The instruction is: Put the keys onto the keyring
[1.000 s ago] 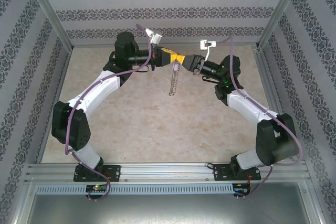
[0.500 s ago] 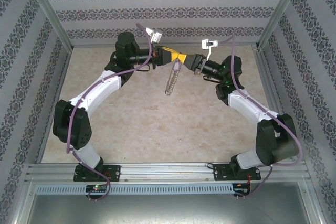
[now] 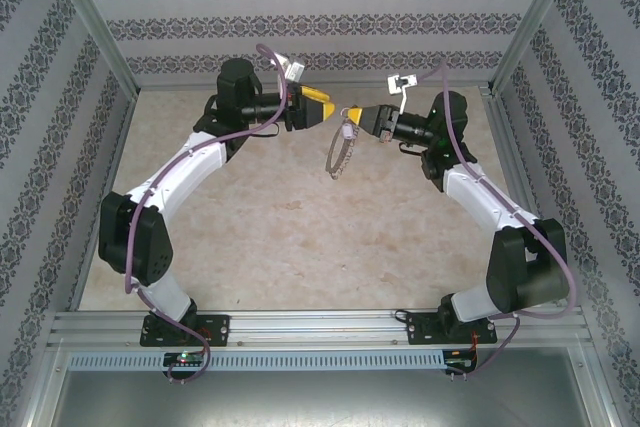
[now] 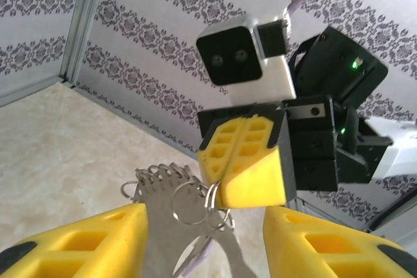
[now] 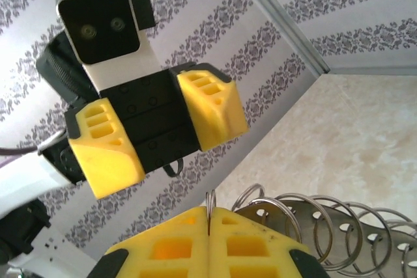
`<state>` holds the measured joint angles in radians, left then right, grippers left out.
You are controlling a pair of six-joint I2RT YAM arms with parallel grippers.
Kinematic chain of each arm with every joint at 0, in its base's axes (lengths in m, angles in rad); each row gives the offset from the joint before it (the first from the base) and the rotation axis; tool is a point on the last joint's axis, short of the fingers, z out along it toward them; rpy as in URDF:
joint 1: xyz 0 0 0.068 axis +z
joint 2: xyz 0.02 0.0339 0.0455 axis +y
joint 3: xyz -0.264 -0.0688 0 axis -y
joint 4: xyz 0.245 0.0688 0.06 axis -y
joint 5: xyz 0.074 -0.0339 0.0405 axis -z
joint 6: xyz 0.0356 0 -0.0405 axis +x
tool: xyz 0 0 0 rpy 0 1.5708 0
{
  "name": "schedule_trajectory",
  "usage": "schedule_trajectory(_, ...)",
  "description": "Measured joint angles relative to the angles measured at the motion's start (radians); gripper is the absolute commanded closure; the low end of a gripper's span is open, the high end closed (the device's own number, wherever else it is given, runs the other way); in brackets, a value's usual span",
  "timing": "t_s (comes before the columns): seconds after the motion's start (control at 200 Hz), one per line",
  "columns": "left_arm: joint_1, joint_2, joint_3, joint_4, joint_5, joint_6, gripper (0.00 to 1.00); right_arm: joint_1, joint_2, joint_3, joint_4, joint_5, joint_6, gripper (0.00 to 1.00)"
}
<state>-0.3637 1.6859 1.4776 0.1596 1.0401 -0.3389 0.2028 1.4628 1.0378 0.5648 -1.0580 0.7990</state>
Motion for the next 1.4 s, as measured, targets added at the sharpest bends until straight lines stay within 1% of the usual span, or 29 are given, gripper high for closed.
schedule_trajectory(0.045, 0.005, 0.0, 0.021, -0.059, 0.008, 0.037, 0.51, 0.001, 0.002, 0.032, -0.077, -0.018, -0.062, 1.0)
schedule_trajectory(0.15, 0.006, 0.008, 0.092, -0.212, 0.046, 0.131, 0.59, 0.003, 0.01, 0.112, -0.263, -0.051, -0.207, 1.0)
schedule_trajectory(0.225, 0.006, 0.024, 0.156, -0.319, 0.083, 0.201, 0.62, 0.003, 0.019, 0.148, -0.359, -0.071, -0.283, 1.0)
schedule_trajectory(0.345, 0.006, 0.055, 0.218, -0.452, 0.135, 0.284, 0.62, 0.003, 0.045, 0.175, -0.442, -0.103, -0.346, 1.0)
schedule_trajectory(0.515, 0.006, 0.089, 0.221, -0.554, 0.173, 0.333, 0.62, 0.003, 0.081, 0.179, -0.498, -0.122, -0.38, 1.0)
schedule_trajectory(0.665, 0.006, 0.105, 0.221, -0.591, 0.192, 0.343, 0.62, 0.008, 0.086, 0.179, -0.513, -0.122, -0.385, 1.0)
schedule_trajectory(0.889, 0.006, 0.115, 0.225, -0.594, 0.214, 0.343, 0.62, 0.024, 0.086, 0.181, -0.513, -0.124, -0.387, 1.0)
schedule_trajectory(1.139, 0.004, 0.159, 0.244, -0.594, 0.217, 0.336, 0.62, 0.024, 0.086, 0.183, -0.514, -0.13, -0.387, 1.0)
schedule_trajectory(1.399, 0.003, 0.167, 0.247, -0.591, 0.217, 0.323, 0.63, 0.024, 0.086, 0.185, -0.513, -0.134, -0.387, 1.0)
